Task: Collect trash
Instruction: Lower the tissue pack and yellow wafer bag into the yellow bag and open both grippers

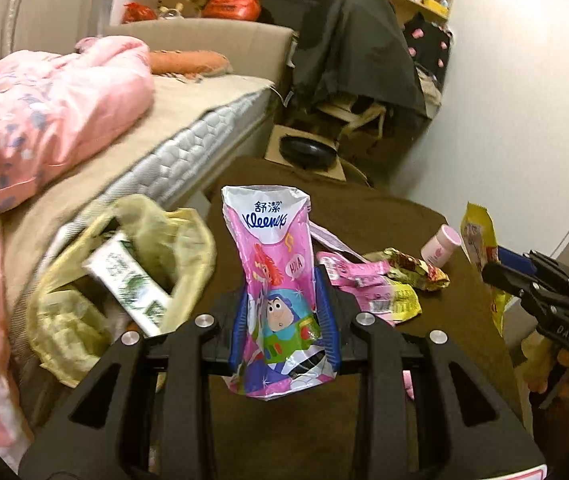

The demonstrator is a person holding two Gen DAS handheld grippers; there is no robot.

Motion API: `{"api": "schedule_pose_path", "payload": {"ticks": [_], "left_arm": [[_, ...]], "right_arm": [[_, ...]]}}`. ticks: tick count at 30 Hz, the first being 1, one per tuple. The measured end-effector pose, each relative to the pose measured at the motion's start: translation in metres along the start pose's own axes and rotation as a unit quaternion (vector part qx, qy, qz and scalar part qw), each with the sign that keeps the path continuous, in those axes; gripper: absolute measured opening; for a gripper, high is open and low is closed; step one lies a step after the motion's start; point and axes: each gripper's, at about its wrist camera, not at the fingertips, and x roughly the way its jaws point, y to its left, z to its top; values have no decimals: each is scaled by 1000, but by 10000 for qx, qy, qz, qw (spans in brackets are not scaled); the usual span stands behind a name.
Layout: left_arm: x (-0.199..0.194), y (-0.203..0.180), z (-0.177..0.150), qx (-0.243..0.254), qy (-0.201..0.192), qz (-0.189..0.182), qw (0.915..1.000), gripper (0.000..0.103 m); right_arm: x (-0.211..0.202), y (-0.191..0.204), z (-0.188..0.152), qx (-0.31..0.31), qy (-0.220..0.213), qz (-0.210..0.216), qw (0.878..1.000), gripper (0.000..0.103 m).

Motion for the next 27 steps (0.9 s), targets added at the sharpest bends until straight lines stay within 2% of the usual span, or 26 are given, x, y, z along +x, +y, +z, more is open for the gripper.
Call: {"api": "schedule_pose_path", "payload": {"ticks": [6, 15, 21, 27], "left_arm": [[-34, 45, -6, -355, -296, 181, 9988, 29], [-47, 112, -23, -914, -327, 440, 9943, 29], [-37, 155, -37, -1240, -191, 518, 9907, 29], [4, 174, -40, -1319, 214, 330, 9905, 29]], "right_arm": [[20, 44, 34, -349, -4, 296, 9990, 30], [55, 101, 71, -787, 116, 642, 9948, 30], [94, 128, 86, -988, 325, 1018, 9894, 30], [153, 143, 92, -967, 761, 1414, 9823, 30]]}}
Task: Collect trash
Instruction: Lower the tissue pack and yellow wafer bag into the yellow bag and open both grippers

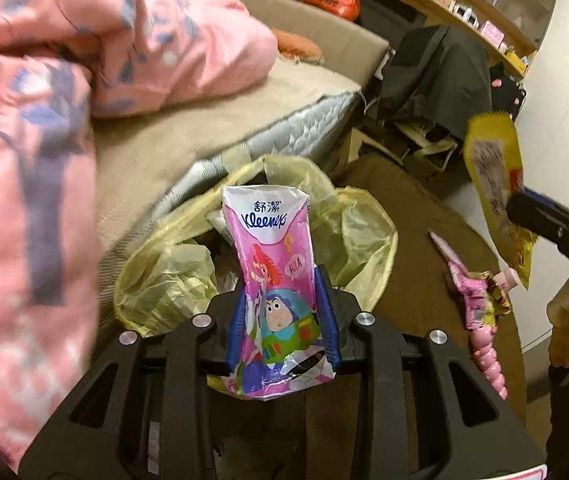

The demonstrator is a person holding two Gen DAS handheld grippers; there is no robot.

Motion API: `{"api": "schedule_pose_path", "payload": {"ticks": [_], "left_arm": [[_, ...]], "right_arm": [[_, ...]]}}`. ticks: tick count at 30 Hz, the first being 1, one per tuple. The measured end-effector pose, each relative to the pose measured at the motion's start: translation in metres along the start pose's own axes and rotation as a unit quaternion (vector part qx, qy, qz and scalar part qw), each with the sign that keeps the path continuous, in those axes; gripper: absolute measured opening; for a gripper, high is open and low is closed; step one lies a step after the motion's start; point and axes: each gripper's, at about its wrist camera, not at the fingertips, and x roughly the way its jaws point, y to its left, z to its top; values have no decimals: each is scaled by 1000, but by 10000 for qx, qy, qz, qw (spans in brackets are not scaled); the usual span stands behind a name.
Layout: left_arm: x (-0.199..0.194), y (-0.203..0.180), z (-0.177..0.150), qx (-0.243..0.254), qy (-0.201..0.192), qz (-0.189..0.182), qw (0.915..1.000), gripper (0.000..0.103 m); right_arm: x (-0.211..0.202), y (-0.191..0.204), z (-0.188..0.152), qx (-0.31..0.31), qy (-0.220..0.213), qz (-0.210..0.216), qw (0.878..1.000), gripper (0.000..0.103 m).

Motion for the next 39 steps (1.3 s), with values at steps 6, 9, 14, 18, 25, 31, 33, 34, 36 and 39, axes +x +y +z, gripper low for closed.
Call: {"api": "schedule_pose_path", "payload": {"ticks": [6, 9, 14, 18, 25, 31, 33, 34, 36, 39], "left_arm": [[33, 5, 2, 24, 322, -57, 9995, 29], [43, 6, 5, 74, 402, -90, 9991, 29], [56, 16, 8, 59, 476, -144, 9987, 29], [64, 23, 8, 18, 539, -211, 9983, 33], [72, 24, 6, 89, 600, -197, 9980, 36], [70, 30, 8, -21, 501, -258, 9984, 43], [69, 32, 8, -52, 470, -246, 9986, 48], [68, 32, 8, -80, 438, -265, 9987, 53], [64, 33, 9, -115, 356, -360, 9987, 62], [55, 31, 10, -117, 198, -448, 9987, 71]], "right_arm": [[59, -12, 5, 83, 374, 169, 9991, 30], [83, -22, 5, 227, 485, 205, 9984, 30], [109, -39, 1, 474, 609, 252, 9967, 30], [129, -49, -7, 524, 801, 188, 9952, 32], [148, -50, -16, 377, 990, 117, 9943, 33], [149, -52, -14, 398, 904, 56, 9951, 35], [149, -52, -11, 418, 887, 48, 9952, 37], [148, -53, -10, 440, 866, 56, 9953, 39], [146, -53, -7, 491, 795, 86, 9956, 47], [140, -53, -3, 510, 716, 41, 9961, 54]]}}
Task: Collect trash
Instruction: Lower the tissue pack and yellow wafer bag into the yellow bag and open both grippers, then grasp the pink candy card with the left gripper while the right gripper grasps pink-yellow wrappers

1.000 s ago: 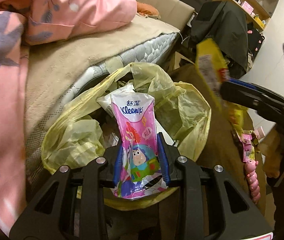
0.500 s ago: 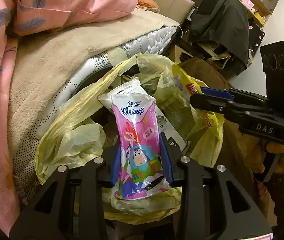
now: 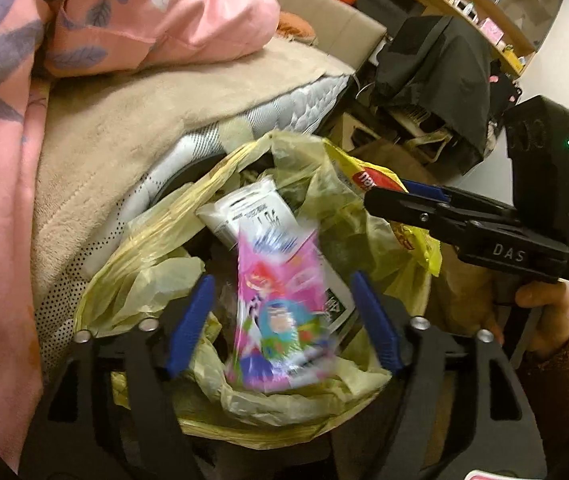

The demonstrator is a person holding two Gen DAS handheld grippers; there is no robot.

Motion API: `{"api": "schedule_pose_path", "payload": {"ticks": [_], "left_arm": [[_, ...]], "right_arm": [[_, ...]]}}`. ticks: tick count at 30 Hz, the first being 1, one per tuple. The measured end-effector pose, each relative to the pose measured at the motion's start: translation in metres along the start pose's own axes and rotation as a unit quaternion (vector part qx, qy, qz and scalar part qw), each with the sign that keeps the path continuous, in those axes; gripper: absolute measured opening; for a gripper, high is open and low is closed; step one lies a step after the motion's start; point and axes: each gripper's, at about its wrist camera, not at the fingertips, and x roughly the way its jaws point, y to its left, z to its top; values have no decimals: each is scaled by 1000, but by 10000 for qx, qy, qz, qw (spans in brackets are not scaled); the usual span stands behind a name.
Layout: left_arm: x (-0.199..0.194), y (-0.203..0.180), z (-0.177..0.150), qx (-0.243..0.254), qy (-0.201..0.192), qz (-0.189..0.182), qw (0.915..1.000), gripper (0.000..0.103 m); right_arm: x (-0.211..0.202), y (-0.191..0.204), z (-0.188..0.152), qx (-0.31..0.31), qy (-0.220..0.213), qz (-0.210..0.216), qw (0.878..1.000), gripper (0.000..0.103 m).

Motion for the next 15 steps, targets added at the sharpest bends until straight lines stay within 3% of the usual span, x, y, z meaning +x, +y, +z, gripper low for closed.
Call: {"api": "schedule_pose_path", "payload": {"ticks": [7, 9, 15], "left_arm": [[-27, 0, 1, -229, -373, 275, 9987, 72], [-38, -3, 2, -245, -538, 350, 9976, 72], [-62, -17, 3, -167, -800, 488, 9955, 75]], "right_arm": [[-22, -3, 2, 178, -215, -21, 9996, 62], [-29, 0, 2, 143, -236, 50, 9996, 69], [-55, 6, -3, 43, -454, -271, 9986, 69]]}}
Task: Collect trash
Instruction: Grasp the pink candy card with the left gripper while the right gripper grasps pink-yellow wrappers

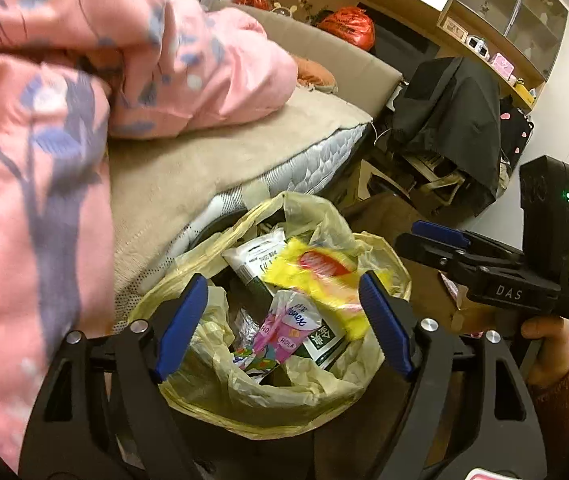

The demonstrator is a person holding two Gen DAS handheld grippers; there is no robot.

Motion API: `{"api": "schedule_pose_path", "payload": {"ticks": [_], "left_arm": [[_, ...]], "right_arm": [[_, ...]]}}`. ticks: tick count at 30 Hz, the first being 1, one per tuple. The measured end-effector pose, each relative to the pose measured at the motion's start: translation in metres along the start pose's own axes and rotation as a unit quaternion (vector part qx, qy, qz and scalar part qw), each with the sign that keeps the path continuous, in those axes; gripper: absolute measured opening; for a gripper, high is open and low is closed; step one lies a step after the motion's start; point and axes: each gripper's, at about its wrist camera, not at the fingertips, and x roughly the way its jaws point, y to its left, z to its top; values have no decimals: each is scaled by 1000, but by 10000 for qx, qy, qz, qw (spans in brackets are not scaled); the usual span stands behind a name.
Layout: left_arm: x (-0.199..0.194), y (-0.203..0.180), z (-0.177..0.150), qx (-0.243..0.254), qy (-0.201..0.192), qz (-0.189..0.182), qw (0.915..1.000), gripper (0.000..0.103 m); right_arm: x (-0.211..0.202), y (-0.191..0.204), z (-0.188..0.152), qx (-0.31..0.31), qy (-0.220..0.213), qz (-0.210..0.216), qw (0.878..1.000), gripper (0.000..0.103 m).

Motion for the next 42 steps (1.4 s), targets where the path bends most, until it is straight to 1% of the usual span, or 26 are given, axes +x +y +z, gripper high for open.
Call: {"api": "schedule_pose_path", "payload": {"ticks": [2, 4, 5, 7, 10, 13, 14, 15, 17, 19, 21, 26, 27, 28, 30, 31, 34, 37, 39, 41, 42], "left_arm": [[-7, -6, 0, 50, -50, 4, 10000, 76], [-12, -13, -2, 77, -71, -49, 9999, 82], [-13, -19, -4, 90, -70, -133, 9998, 84], [-12, -30, -10, 93, -28, -311, 9995, 86], [0, -58, -25, 212, 417, -623, 9970, 86], [7, -90, -38, 546, 511, -696, 9948, 86], [10, -102, -43, 671, 537, -732, 9936, 86], [12, -111, -47, 752, 555, -772, 9926, 86], [15, -130, -55, 896, 576, -873, 9905, 86], [19, -146, -60, 1006, 589, -890, 9892, 86], [23, -158, -64, 1103, 644, -899, 9877, 86], [41, -185, -69, 1394, 824, -967, 9820, 85], [45, -190, -69, 1442, 843, -988, 9810, 85], [51, -195, -69, 1485, 886, -1033, 9795, 84], [63, -204, -66, 1514, 986, -1137, 9769, 83], [72, -211, -64, 1524, 1049, -1180, 9756, 80], [104, -233, -56, 1603, 1264, -1192, 9717, 79], [138, -248, -47, 1519, 1502, -1127, 9704, 74], [161, -256, -42, 1418, 1674, -1011, 9704, 74], [186, -262, -36, 1307, 1840, -798, 9709, 71], [195, -263, -34, 1267, 1904, -756, 9706, 69]], "right_arm": [[-14, -3, -5, -13, -90, -81, 9999, 69], [-33, -10, -15, 20, -118, -126, 9998, 69], [-39, -14, -20, 40, -85, -168, 9998, 69], [-58, -21, -34, 22, -27, -403, 9992, 69], [-97, -34, -62, -94, -128, -833, 9964, 69], [-135, -51, -87, 28, -267, -1210, 9923, 69], [-149, -59, -98, 107, -305, -1436, 9891, 69], [-159, -66, -107, 179, -290, -1565, 9871, 69], [-180, -82, -126, 395, -296, -1708, 9841, 69], [-195, -93, -142, 553, -324, -1817, 9813, 69], [-209, -103, -159, 677, -285, -2035, 9763, 69], [-221, -115, -189, 668, -180, -2761, 9586, 69], [-223, -116, -195, 639, -182, -2830, 9568, 69], [-223, -117, -198, 624, -183, -2759, 9590, 69], [-222, -124, -206, 711, -234, -2407, 9677, 69], [-222, -127, -208, 773, -275, -2350, 9685, 69], [-220, -139, -217, 1057, -440, -2230, 9681, 69], [-216, -152, -226, 1394, -455, -2037, 9680, 69], [-215, -157, -230, 1447, -449, -2070, 9665, 69], [-214, -159, -235, 1421, -477, -2278, 9621, 69], [-215, -161, -238, 1438, -510, -2343, 9601, 69]]}}
